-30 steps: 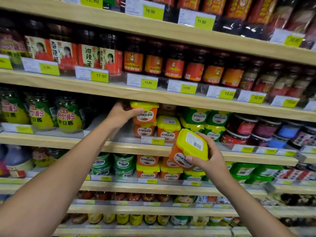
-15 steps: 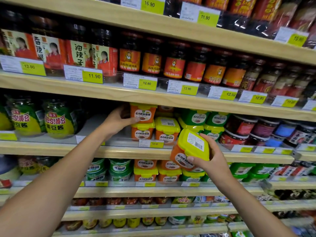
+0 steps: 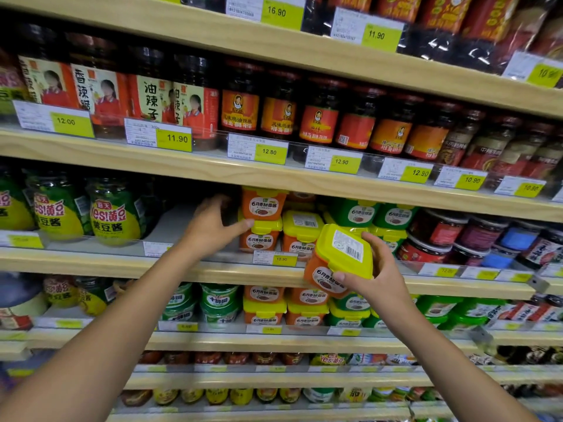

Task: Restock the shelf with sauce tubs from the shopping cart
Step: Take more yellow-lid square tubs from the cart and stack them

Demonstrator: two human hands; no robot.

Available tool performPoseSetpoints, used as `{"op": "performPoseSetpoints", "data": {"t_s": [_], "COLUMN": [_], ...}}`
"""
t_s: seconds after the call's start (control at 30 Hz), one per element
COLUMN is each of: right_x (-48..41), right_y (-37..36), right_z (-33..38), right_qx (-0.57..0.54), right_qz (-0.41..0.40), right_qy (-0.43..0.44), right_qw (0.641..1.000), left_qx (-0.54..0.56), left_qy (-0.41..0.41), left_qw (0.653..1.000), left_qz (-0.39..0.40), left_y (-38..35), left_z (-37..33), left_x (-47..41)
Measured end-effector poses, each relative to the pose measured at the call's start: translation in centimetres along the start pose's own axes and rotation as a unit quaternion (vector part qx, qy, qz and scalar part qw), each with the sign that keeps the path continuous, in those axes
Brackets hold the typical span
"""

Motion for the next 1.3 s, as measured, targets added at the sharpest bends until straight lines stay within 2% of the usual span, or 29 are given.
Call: {"op": "performPoseSetpoints", "data": {"t_s": [0.07, 0.1, 0.17, 0.23, 0.37, 0.53, 0.67, 0.8, 0.93, 1.1, 1.2, 1.3], "right_x": [-0.7, -1.1, -2.0, -2.8, -4.0, -4.8, -4.7, -5.1, -6.5, -7.4, -7.8, -8.2], "right_y": [-0.1, -0.2, -0.5, -1.1, -2.4, -3.1, -3.5, -3.8, -3.9, -4.2, -4.2, -4.4], "right_z": [0.3, 0.5, 0.7, 0.9, 1.3, 2.3, 3.3, 2.7, 1.8, 0.6, 0.4, 0.1], "right_qx": [-0.003, -0.007, -0.016, -0.019, -0.038, -0.053, -0.055, -0.042, -0.014, 0.001, 0.008, 0.023], "right_qz": [0.003, 0.004, 0.001, -0.003, -0.007, -0.033, -0.034, -0.005, -0.029, -0.068, -0.08, -0.086], "right_qy": [-0.004, -0.006, -0.006, 0.002, 0.016, 0.054, 0.084, 0.08, 0.075, 0.082, 0.094, 0.099], "right_qw": [1.0, 1.0, 1.0, 1.0, 0.999, 0.997, 0.994, 0.996, 0.997, 0.994, 0.992, 0.991], "left_qx": [-0.092, -0.086, -0.023, 0.046, 0.197, 0.253, 0.276, 0.244, 0.22, 0.088, -0.004, -0.035], "left_qy": [-0.025, -0.055, -0.122, -0.152, -0.144, -0.076, -0.068, -0.078, -0.069, -0.063, -0.046, -0.024], "left_qw": [0.992, 0.989, 0.989, 0.987, 0.967, 0.964, 0.959, 0.965, 0.971, 0.99, 0.997, 0.999], "left_qz": [-0.082, -0.103, -0.084, -0.017, 0.069, 0.019, -0.02, -0.048, -0.057, -0.093, -0.063, -0.018], "left_y": [0.8, 0.9, 0.2, -1.5, -3.9, -4.2, -4.6, -4.5, -4.8, -4.6, -4.8, -5.6], "left_z": [-0.9, -2.0, -4.5, -6.8, -9.2, -8.9, -9.2, -9.2, -9.4, -8.7, -7.8, -7.4], "left_x": [2.1, 3.2, 5.1, 6.3, 7.0, 6.4, 6.4, 5.9, 4.9, 5.0, 5.4, 5.4]}}
Point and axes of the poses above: each hand's wrist, its own x-axis away from the middle knuckle, its own y-axis out of the back of the hand, z = x × y, the point moved 6 cm from there along -x, towards the middle knuckle, and after that the axes turned 11 degrees about -x, right-handed, at the moved point
